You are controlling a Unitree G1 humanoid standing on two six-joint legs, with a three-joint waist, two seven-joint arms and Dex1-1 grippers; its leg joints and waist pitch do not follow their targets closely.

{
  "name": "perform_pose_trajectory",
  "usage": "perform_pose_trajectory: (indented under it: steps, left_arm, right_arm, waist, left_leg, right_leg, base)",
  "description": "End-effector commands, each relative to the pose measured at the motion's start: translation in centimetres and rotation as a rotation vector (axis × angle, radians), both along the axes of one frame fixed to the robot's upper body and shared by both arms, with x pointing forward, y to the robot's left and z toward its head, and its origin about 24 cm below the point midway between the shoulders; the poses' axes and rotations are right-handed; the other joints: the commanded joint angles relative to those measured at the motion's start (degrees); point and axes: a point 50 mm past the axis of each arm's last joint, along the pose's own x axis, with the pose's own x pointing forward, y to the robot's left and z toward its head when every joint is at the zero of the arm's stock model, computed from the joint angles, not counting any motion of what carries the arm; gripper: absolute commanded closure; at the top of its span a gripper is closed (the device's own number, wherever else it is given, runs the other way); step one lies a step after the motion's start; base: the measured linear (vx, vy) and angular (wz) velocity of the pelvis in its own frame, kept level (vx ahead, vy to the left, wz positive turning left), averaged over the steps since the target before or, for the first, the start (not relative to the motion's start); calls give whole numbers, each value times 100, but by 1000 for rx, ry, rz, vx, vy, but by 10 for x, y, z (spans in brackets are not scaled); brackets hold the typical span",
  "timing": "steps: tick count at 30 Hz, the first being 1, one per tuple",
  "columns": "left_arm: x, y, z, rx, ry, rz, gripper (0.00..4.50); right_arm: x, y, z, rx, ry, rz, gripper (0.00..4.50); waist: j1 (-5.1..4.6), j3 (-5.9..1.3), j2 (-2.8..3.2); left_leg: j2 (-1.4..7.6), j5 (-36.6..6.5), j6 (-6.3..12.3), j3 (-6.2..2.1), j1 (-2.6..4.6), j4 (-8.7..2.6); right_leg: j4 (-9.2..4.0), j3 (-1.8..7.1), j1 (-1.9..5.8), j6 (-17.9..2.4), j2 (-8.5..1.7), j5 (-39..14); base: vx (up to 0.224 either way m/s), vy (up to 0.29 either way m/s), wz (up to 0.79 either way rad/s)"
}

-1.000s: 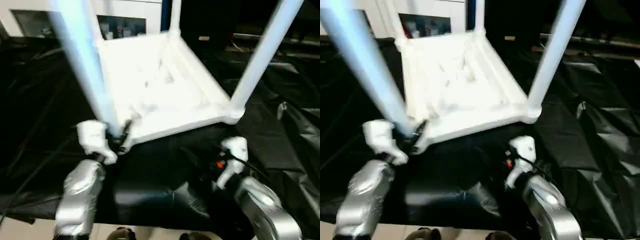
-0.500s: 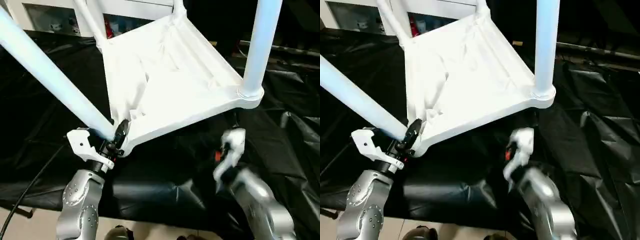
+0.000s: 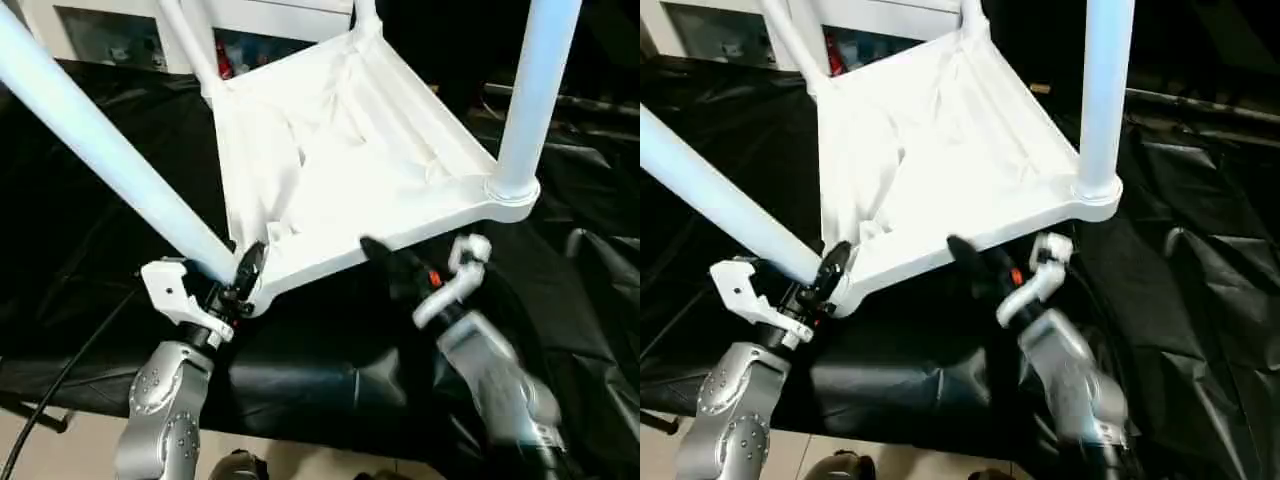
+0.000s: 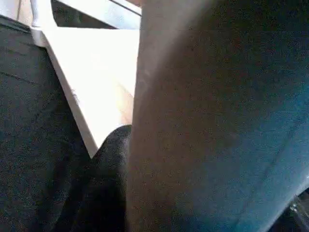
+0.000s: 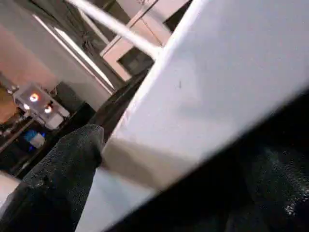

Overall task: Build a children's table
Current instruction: Flip table

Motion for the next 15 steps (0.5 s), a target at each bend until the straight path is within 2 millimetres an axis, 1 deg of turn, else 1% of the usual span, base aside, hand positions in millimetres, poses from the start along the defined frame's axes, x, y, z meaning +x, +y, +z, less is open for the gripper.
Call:
perform_pose_trajectory:
  steps: [1,2,3,4,6,8,10,11,12,15]
  left_arm:
    - [-2,-21,14,-103,-70,-111,230]
    - [-1,-22,15,-100,-73,-115,230]
    - [-1,-23,16,-98,-76,-118,230]
    - [-1,-24,17,-90,-80,-121,230]
    - [-1,-24,17,-73,-84,-126,230]
    - [-1,-25,17,-52,-89,-132,230]
    - [-2,-25,16,-30,-93,-139,230]
    - [-2,-25,16,-28,-93,-141,230]
    - [-2,-26,16,-25,-94,-141,230]
    - [-3,-26,16,-29,-93,-136,230]
  right_arm:
    - [5,-3,0,38,21,-23,0]
    - [8,0,2,56,22,-16,0]
    - [11,4,4,77,23,-9,0]
    - [14,7,5,97,24,-5,0]
    - [17,11,7,107,22,1,0]
    - [20,13,7,108,24,4,0]
    - [22,14,7,119,26,2,0]
    - [22,14,7,122,27,1,0]
    - [23,15,6,140,33,-4,29]
    - [25,13,4,153,55,-26,41]
  waist:
    - [-5,-381,-27]
    - [-3,-380,-26]
    - [12,-390,-33]
    - [12,-401,-32]
    - [21,-392,-30]
    - [11,-395,-42]
    - [8,-389,-23]
    - [2,-388,-27]
    - [6,-394,-34]
    - [8,-403,-34]
  left_leg:
    - [485,-366,325,-171,147,-481]
    - [486,-328,329,-170,144,-476]
    - [488,-229,361,-160,156,-465]
    - [486,-156,402,-165,143,-463]
    - [492,-139,437,-159,142,-464]
    - [490,-134,423,-163,138,-469]
    - [492,-233,359,-158,145,-478]
    - [492,-249,345,-158,143,-481]
    - [490,-216,344,-157,144,-476]
    - [490,-117,383,-156,142,-469]
  right_leg:
    - [-305,237,187,-1388,-376,97]
    - [-298,240,189,-1389,-376,143]
    - [-285,238,186,-1406,-370,280]
    - [-265,230,196,-1447,-375,370]
    - [-267,229,191,-1453,-378,388]
    - [-269,220,203,-1430,-370,338]
    - [-285,227,196,-1410,-381,197]
    - [-287,227,196,-1406,-379,185]
    - [-282,230,201,-1394,-380,241]
    - [-267,228,204,-1422,-384,373]
  base:
    - [0,0,0]
    - [0,0,0]
    - [0,0,0]
    - [0,0,0]
    - [0,0,0]
    - [0,0,0]
    - [0,0,0]
    - [0,0,0]
    - [0,0,0]
    - [0,0,0]
